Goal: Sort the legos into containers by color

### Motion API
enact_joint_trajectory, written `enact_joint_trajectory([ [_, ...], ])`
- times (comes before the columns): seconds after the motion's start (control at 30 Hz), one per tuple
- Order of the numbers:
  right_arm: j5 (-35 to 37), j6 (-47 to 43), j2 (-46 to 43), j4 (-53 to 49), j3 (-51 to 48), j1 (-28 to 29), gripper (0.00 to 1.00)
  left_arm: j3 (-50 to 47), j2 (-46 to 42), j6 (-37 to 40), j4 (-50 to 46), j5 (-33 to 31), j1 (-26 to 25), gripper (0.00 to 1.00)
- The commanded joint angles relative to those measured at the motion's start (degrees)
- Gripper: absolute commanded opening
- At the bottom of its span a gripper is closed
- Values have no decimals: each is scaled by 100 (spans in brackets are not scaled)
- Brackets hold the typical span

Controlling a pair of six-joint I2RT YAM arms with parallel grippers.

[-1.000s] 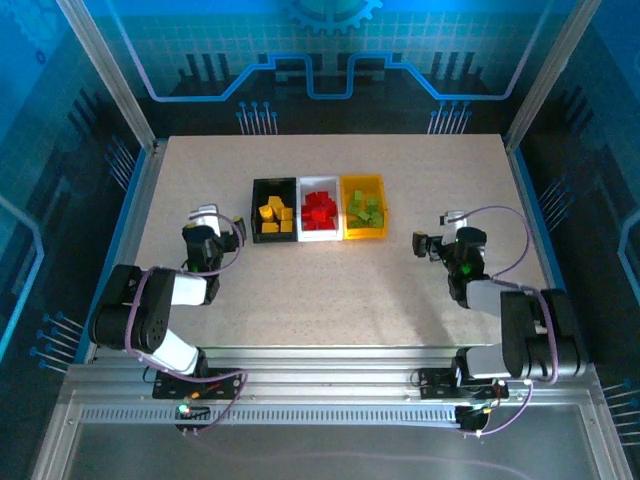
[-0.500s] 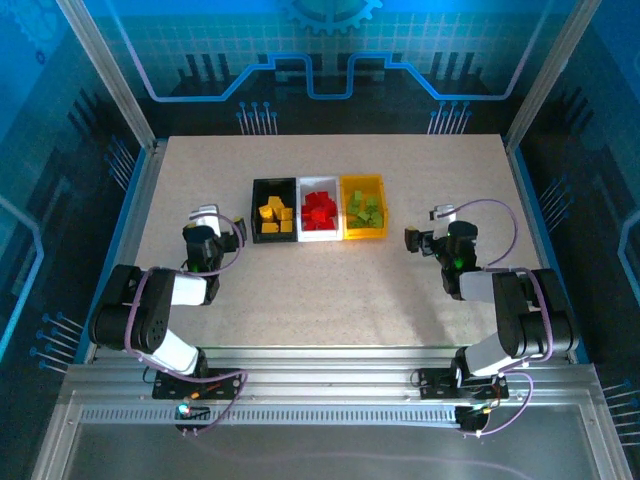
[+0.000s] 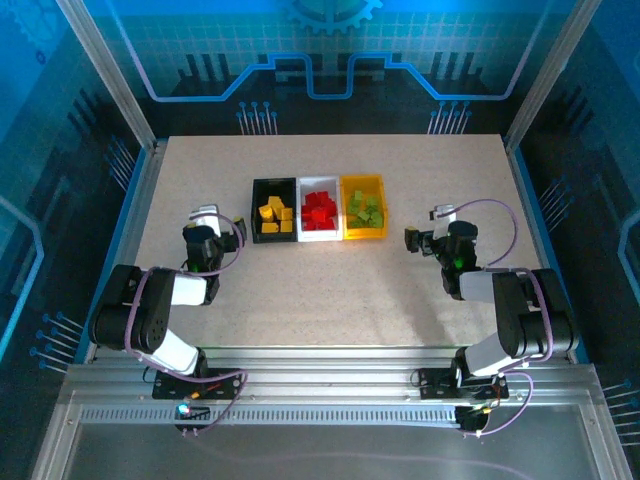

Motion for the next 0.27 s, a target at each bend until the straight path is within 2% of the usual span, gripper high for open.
enact_joint_trajectory([
  [0.0, 130, -117, 7, 205, 83, 34, 100, -14, 59, 108, 158, 103, 46, 99],
  [0.23, 130, -117, 7, 206, 79, 38, 100, -15, 57, 107, 161, 107, 46, 99],
])
